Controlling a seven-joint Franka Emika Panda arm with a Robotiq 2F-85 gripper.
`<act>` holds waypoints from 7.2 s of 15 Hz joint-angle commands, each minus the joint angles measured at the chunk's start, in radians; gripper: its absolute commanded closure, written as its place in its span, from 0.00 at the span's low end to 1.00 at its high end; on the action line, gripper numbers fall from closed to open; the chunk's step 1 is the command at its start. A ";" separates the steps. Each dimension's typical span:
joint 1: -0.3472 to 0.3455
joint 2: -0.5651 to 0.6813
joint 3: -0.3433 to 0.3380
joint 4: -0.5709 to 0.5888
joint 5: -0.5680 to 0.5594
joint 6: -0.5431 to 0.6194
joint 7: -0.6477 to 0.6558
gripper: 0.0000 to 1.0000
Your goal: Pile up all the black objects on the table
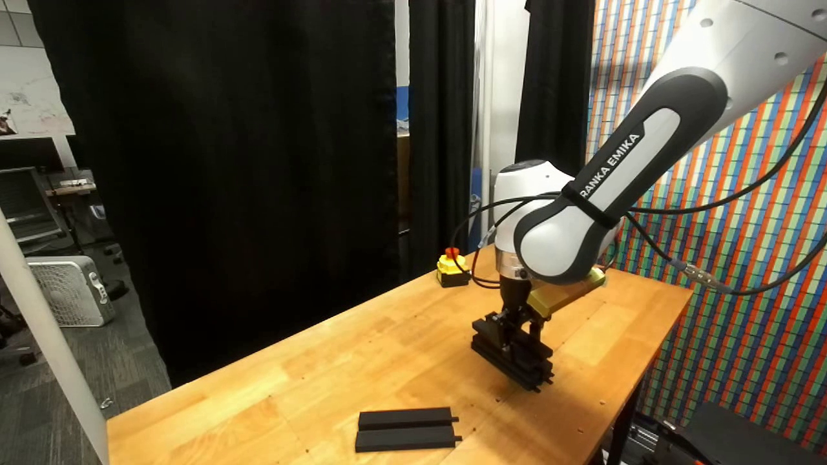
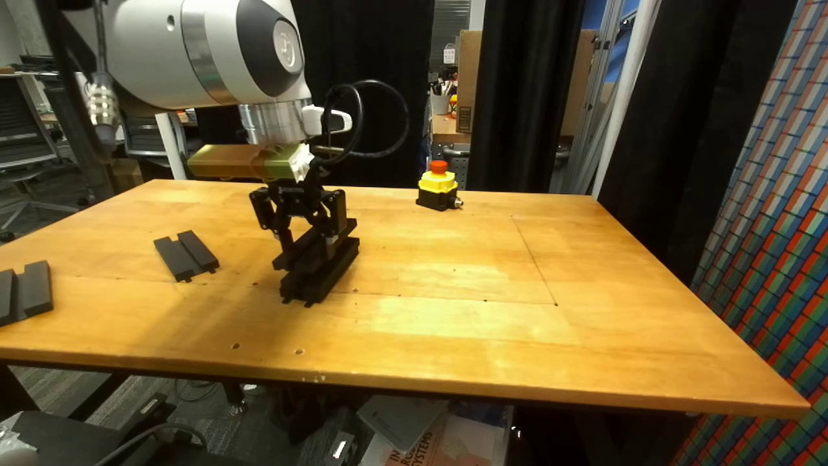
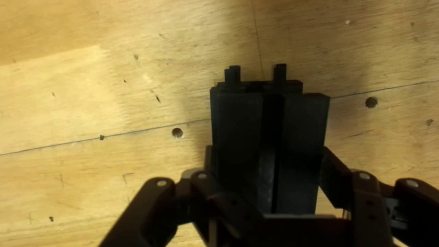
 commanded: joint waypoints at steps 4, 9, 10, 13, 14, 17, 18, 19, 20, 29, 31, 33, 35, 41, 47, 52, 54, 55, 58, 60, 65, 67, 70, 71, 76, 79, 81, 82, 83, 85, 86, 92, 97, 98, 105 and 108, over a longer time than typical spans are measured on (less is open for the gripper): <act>-0.006 0.004 -0.004 -0.015 -0.021 0.041 0.004 0.55; -0.005 0.016 -0.005 -0.015 -0.025 0.054 0.000 0.55; -0.005 0.018 -0.006 -0.015 -0.025 0.055 -0.001 0.55; -0.005 0.024 -0.008 -0.016 -0.024 0.060 -0.003 0.55; -0.005 0.025 -0.008 -0.017 -0.024 0.062 -0.004 0.55; -0.004 0.029 -0.009 -0.017 -0.023 0.068 -0.007 0.55; -0.005 0.031 -0.010 -0.017 -0.023 0.070 -0.007 0.55; -0.005 0.031 -0.011 -0.017 -0.023 0.072 -0.009 0.55; -0.005 0.033 -0.012 -0.018 -0.022 0.074 -0.009 0.55; -0.008 0.037 -0.024 -0.020 -0.012 0.087 -0.024 0.13; -0.008 0.038 -0.025 -0.021 -0.008 0.088 -0.029 0.01; -0.007 0.038 -0.025 -0.021 -0.006 0.089 -0.039 0.00; -0.006 0.034 -0.024 -0.022 -0.007 0.086 -0.050 0.00; 0.025 -0.080 0.017 -0.026 -0.098 -0.003 -0.066 0.00; 0.110 -0.100 0.130 0.028 -0.089 -0.066 -0.167 0.00; 0.175 0.011 0.202 0.119 -0.130 -0.056 -0.271 0.00; 0.187 0.057 0.209 0.154 -0.162 -0.054 -0.315 0.00; 0.192 0.078 0.209 0.172 -0.179 -0.055 -0.338 0.00; 0.198 0.141 0.199 0.227 -0.248 -0.060 -0.398 0.00; 0.201 0.182 0.194 0.263 -0.272 -0.059 -0.432 0.00; 0.213 0.237 0.212 0.322 -0.194 -0.092 -0.465 0.00; 0.222 0.249 0.218 0.332 -0.171 -0.094 -0.453 0.00; 0.238 0.263 0.224 0.340 -0.139 -0.075 -0.437 0.00; 0.243 0.267 0.226 0.343 -0.128 -0.073 -0.436 0.00; 0.263 0.292 0.232 0.353 -0.097 -0.070 -0.422 0.00; 0.269 0.307 0.233 0.351 -0.080 -0.060 -0.416 0.00; 0.271 0.317 0.231 0.349 -0.076 -0.050 -0.408 0.00; 0.274 0.318 0.228 0.347 -0.077 -0.045 -0.397 0.00; 0.276 0.319 0.224 0.345 -0.083 -0.038 -0.385 0.00; 0.277 0.325 0.217 0.344 -0.090 -0.032 -0.361 0.00; 0.278 0.327 0.213 0.344 -0.094 -0.029 -0.348 0.00; 0.268 0.346 0.204 0.345 -0.087 -0.010 -0.350 0.00; 0.260 0.360 0.197 0.348 -0.081 0.002 -0.363 0.00; 0.259 0.363 0.195 0.348 -0.081 0.005 -0.362 0.00; 0.257 0.371 0.189 0.342 -0.084 0.032 -0.363 0.42; 0.258 0.365 0.189 0.342 -0.083 0.036 -0.359 0.54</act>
